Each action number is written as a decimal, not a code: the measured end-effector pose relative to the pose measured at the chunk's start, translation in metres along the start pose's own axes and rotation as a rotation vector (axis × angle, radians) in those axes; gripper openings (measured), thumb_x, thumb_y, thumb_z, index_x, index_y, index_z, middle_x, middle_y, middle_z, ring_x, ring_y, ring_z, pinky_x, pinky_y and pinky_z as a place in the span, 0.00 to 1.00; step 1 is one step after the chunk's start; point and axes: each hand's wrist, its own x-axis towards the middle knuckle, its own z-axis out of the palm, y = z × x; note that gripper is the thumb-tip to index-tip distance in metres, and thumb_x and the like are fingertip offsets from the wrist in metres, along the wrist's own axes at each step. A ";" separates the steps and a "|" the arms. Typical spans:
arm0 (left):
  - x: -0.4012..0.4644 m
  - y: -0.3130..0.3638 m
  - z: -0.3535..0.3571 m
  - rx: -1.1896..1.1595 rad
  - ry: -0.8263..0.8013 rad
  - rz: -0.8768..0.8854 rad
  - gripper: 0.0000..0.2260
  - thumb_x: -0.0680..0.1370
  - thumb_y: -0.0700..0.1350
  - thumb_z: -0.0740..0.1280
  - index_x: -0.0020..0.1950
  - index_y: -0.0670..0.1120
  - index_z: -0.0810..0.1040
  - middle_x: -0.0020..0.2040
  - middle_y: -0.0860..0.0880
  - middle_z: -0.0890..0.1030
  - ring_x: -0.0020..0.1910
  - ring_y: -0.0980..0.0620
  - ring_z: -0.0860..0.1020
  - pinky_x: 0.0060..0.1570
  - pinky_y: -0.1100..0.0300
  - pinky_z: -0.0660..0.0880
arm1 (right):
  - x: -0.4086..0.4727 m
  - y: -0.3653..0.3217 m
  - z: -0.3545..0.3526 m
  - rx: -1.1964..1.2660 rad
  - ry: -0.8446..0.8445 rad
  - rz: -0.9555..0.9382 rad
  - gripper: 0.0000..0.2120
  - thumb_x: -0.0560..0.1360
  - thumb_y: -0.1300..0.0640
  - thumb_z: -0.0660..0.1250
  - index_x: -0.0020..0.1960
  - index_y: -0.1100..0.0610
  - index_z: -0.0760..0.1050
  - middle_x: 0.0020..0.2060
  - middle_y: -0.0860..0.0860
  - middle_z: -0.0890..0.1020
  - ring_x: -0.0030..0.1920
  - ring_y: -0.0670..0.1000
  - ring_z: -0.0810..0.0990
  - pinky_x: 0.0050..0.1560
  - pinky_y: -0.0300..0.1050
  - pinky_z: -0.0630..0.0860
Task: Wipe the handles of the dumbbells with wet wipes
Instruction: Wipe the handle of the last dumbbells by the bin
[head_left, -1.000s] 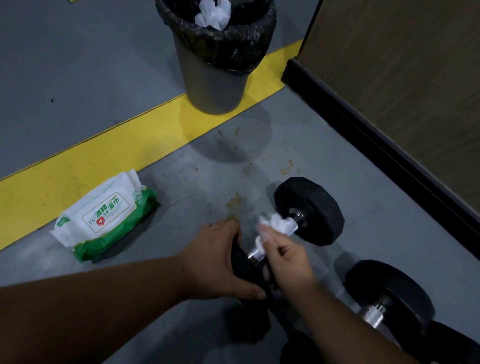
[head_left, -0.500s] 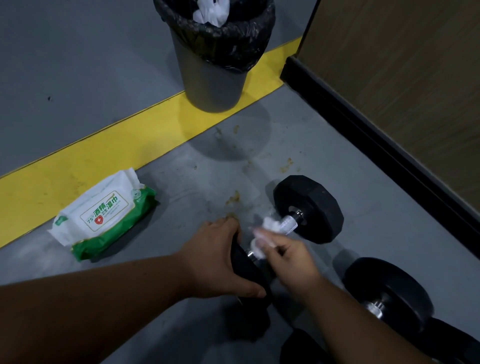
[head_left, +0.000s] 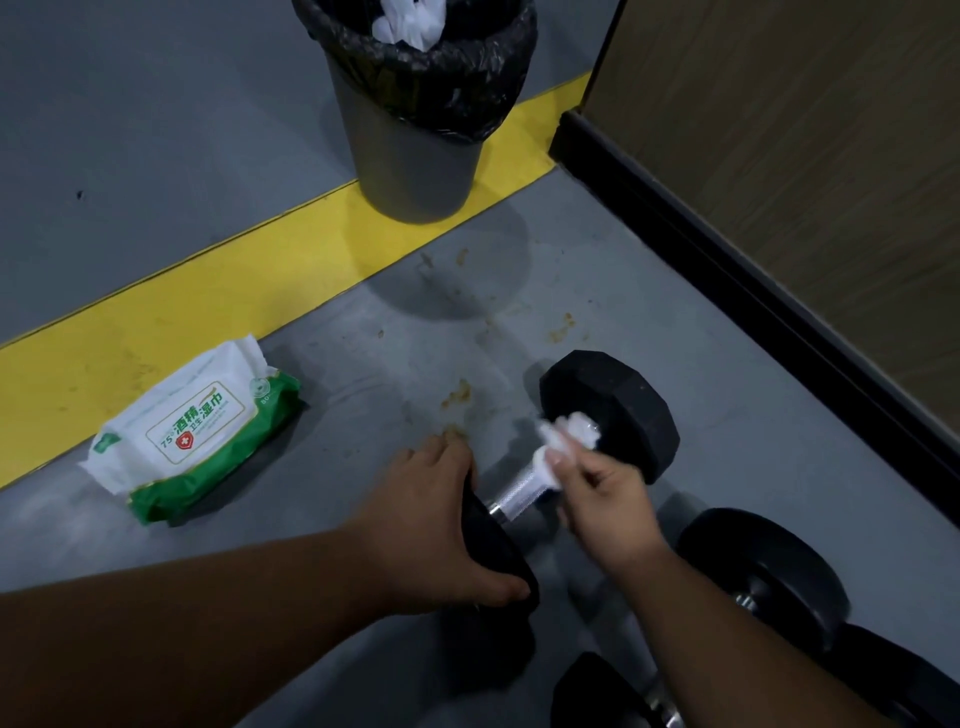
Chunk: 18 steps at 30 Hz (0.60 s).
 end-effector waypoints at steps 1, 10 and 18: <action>-0.002 0.002 0.001 0.006 -0.008 -0.012 0.38 0.51 0.77 0.67 0.48 0.55 0.63 0.50 0.57 0.65 0.49 0.53 0.67 0.47 0.56 0.70 | 0.003 -0.001 -0.002 0.066 0.086 0.008 0.14 0.81 0.55 0.66 0.64 0.45 0.80 0.28 0.49 0.74 0.25 0.47 0.66 0.27 0.38 0.67; -0.022 0.036 0.027 0.253 -0.047 0.064 0.44 0.58 0.79 0.59 0.65 0.54 0.62 0.60 0.52 0.66 0.60 0.47 0.63 0.65 0.47 0.68 | -0.032 0.018 0.010 -0.054 -0.137 0.017 0.12 0.80 0.58 0.69 0.59 0.44 0.83 0.59 0.39 0.83 0.64 0.39 0.78 0.67 0.37 0.72; -0.014 0.017 0.016 0.152 -0.088 0.310 0.30 0.65 0.74 0.63 0.53 0.52 0.67 0.53 0.52 0.70 0.51 0.48 0.68 0.55 0.49 0.73 | -0.019 0.014 -0.019 0.030 -0.004 0.028 0.13 0.81 0.54 0.65 0.61 0.41 0.81 0.30 0.43 0.76 0.28 0.39 0.71 0.33 0.35 0.68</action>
